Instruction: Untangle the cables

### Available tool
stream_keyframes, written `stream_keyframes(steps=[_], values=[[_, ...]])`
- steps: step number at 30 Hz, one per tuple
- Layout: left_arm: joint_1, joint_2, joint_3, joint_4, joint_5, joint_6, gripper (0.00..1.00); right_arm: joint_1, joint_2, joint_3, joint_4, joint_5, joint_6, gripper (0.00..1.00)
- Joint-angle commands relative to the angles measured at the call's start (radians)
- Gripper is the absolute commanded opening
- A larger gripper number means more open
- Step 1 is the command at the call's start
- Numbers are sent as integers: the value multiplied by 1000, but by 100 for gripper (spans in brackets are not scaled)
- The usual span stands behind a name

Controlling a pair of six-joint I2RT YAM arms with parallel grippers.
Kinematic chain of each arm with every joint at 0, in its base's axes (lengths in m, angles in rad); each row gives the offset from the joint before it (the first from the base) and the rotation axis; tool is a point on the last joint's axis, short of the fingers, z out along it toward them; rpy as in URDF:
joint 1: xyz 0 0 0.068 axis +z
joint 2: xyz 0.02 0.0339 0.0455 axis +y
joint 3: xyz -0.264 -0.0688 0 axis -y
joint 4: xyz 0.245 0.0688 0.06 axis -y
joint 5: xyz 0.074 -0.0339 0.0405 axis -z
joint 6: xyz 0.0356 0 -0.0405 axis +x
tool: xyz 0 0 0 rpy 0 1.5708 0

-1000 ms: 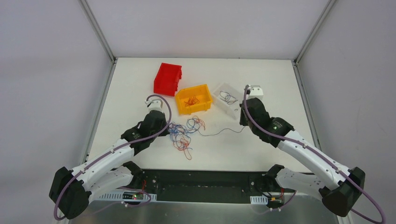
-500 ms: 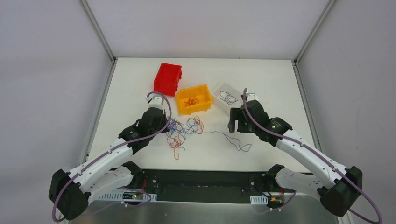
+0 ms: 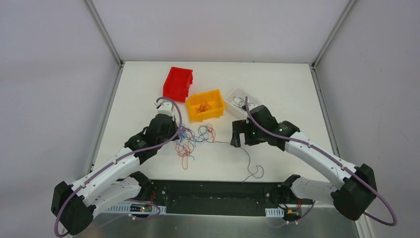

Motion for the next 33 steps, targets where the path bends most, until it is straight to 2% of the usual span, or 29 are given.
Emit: stream_keyframes(steps=[1, 7, 14, 21, 23, 24, 26, 28, 33], values=[[1, -18, 44, 1, -36, 17, 7, -1, 71, 22, 98, -113, -38, 99], [1, -17, 50, 2, -41, 19, 7, 34, 222, 58, 166, -97, -69, 96], [1, -17, 57, -2, -53, 27, 7, 128, 441, 178, 118, 90, -143, 91], [1, -31, 51, -11, -67, 25, 7, 135, 540, 198, 107, 124, -141, 74], [1, -35, 48, -12, -72, 25, 7, 135, 544, 188, 105, 138, -140, 66], [1, -36, 48, -14, -75, 25, 8, 135, 544, 183, 101, 144, -137, 59], [1, -36, 46, -15, -80, 25, 8, 135, 542, 174, 92, 167, -133, 33], [1, -35, 45, -17, -85, 24, 8, 135, 515, 159, 90, 221, -109, 1], [1, -34, 33, -28, -117, 6, 8, 100, 375, 132, 75, 398, -34, 0]])
